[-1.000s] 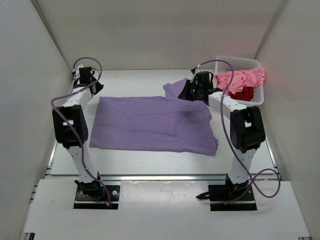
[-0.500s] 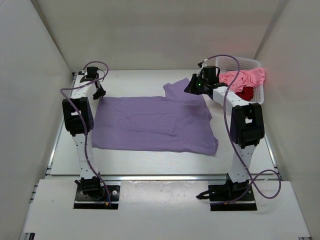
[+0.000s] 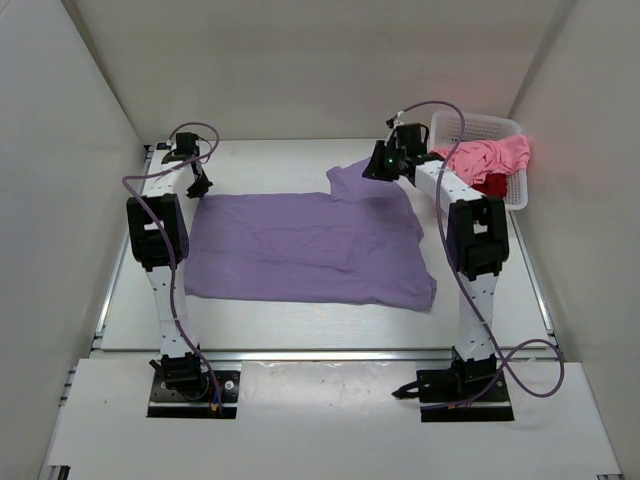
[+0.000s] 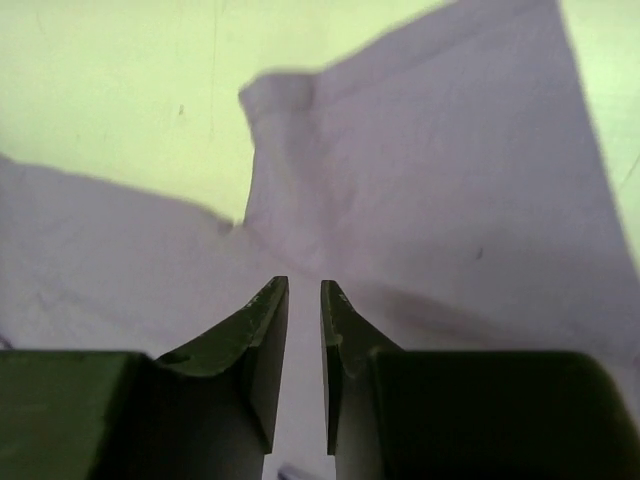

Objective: Fold and stack the t-shirts
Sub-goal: Grap the side of the flattened tshirt furthest away from the robot with both arms

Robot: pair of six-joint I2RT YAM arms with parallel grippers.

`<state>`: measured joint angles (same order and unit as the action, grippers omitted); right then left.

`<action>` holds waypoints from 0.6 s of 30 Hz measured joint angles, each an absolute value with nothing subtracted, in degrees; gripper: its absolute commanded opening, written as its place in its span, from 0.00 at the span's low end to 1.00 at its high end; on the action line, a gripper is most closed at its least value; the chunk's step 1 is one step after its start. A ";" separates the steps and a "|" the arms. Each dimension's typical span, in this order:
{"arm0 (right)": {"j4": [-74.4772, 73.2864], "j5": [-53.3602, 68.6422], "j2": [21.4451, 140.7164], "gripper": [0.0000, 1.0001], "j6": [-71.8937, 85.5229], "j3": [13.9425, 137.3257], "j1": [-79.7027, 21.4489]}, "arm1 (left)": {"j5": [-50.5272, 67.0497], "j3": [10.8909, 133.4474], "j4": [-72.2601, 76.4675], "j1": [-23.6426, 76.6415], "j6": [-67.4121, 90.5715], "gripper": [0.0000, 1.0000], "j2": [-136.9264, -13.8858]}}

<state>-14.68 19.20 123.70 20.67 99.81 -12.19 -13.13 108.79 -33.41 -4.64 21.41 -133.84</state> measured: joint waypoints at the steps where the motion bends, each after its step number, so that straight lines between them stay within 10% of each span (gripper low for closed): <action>1: -15.90 18.48 125.89 0.20 19.97 103.42 -12.14 | -13.10 108.79 -33.41 -4.64 21.45 0.03 -133.84; 8: -27.18 11.79 147.98 0.30 15.20 140.57 -11.16 | -12.53 109.49 -33.50 -4.49 21.61 0.00 -133.84; 18: -29.21 6.98 154.71 0.36 11.92 142.52 -7.97 | -10.87 109.95 -33.39 -4.36 21.91 0.00 -133.84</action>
